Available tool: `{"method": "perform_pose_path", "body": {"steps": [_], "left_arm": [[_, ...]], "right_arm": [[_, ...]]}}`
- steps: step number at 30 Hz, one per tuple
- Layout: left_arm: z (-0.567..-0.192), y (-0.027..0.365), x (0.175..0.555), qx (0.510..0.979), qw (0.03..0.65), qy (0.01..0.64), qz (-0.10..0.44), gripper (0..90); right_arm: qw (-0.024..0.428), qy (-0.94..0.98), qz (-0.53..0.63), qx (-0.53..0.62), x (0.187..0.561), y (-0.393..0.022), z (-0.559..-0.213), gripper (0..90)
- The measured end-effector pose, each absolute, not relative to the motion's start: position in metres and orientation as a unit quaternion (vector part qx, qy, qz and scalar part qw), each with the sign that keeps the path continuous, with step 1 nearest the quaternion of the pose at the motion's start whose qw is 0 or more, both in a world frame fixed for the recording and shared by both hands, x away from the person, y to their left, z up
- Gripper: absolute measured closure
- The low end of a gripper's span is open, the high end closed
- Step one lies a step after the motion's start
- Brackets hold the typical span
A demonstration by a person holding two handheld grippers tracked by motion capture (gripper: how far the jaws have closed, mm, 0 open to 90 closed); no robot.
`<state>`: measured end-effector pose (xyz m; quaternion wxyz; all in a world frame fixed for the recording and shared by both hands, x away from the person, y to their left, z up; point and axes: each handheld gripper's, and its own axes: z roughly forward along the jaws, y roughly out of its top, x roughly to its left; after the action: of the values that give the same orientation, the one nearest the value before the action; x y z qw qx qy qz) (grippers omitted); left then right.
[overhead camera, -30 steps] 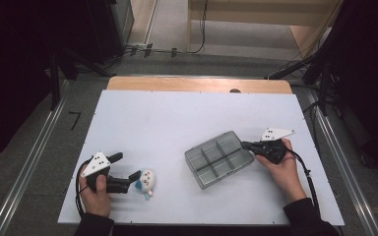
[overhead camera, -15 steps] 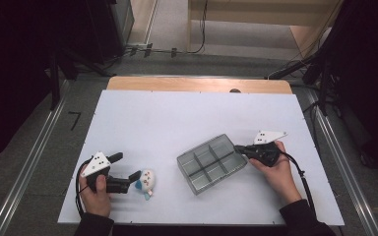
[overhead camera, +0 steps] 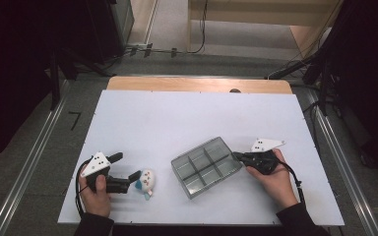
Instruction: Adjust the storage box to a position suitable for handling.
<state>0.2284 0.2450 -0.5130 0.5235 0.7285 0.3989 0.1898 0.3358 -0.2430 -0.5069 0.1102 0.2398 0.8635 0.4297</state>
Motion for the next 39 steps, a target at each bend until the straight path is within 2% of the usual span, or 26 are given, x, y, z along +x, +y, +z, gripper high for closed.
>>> {"method": "perform_pose_path", "body": {"steps": [14, 23, 28, 37, 38, 39], "left_arm": [[-0.507, 0.248, 0.22, 0.708, 0.534, 0.411, 0.211, 1.1], [-0.499, 0.24, 0.214, 0.693, 0.547, 0.422, 0.205, 1.1], [-0.493, 0.226, 0.21, 0.695, 0.53, 0.434, 0.217, 1.2], [-0.488, 0.206, 0.207, 0.687, 0.526, 0.459, 0.203, 21.8], [-0.489, 0.204, 0.207, 0.69, 0.524, 0.458, 0.2, 25.1], [-0.489, 0.201, 0.206, 0.696, 0.52, 0.453, 0.199, 34.4]], "right_arm": [[0.128, 0.86, 0.428, 0.247, 0.302, -0.234, -0.508, 87.9], [0.111, 0.847, 0.441, 0.275, 0.284, -0.236, -0.509, 87.9], [0.102, 0.843, 0.441, 0.289, 0.276, -0.235, -0.51, 87.9], [0.091, 0.842, 0.443, 0.293, 0.259, -0.231, -0.511, 87.9], [0.091, 0.843, 0.442, 0.293, 0.257, -0.231, -0.511, 87.9], [0.093, 0.845, 0.44, 0.29, 0.254, -0.23, -0.511, 87.9]]}}
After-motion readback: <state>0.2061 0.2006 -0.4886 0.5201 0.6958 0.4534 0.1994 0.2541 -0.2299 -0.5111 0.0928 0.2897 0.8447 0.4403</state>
